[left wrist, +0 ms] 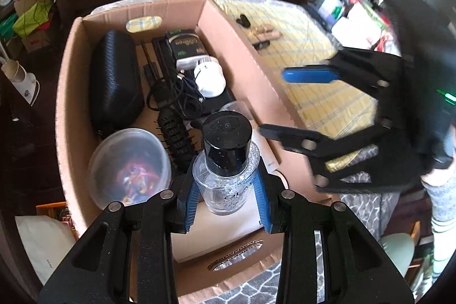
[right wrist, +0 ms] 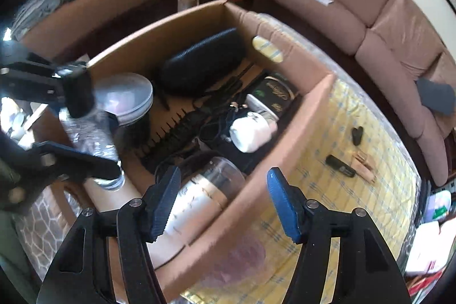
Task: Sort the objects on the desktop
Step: 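Release the Olay jar from the right tool while the left tool releases the clear bottle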
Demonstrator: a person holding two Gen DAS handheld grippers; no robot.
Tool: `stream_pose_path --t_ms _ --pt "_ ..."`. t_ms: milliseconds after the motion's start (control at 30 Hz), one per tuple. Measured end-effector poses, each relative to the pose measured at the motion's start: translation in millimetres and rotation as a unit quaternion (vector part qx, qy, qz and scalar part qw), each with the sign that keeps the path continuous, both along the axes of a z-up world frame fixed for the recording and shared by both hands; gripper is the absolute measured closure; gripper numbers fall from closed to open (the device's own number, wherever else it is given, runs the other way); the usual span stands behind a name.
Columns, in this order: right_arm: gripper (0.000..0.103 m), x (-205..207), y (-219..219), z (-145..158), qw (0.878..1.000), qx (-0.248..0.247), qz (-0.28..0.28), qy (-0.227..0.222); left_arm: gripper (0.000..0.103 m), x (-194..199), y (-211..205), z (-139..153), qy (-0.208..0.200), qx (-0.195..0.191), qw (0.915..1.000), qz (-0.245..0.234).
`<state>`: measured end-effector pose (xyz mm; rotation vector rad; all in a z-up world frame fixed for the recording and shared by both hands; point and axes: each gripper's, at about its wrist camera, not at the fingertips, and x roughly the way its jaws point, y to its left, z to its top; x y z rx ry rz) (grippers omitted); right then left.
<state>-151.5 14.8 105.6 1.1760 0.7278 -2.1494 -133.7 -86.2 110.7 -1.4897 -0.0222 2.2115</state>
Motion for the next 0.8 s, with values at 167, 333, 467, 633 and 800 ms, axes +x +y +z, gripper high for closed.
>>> stream_pose_path --t_ms 167,333,467,633,800 --pt "0.036 20.2 28.0 5.5 0.999 -0.037 -0.016 0.014 0.071 -8.2 12.6 -16.3 -0.026 -0.024 0.9994 -0.002" --pt "0.035 35.1 42.3 2.9 0.999 -0.034 -0.027 0.031 0.071 -14.5 18.3 -36.0 -0.040 -0.057 0.9976 0.000" --pt "0.035 41.6 48.6 7.3 0.997 -0.060 -0.028 0.030 0.071 -15.1 23.5 -44.8 -0.047 -0.072 0.9963 -0.002" --pt "0.035 44.4 47.1 6.1 0.996 -0.079 -0.026 0.030 0.071 -17.4 29.2 -48.2 -0.044 -0.086 0.9953 -0.004" --pt "0.035 44.1 45.2 4.0 0.995 -0.087 -0.033 0.033 0.062 -19.9 23.1 -42.4 -0.037 -0.076 0.9963 0.015"
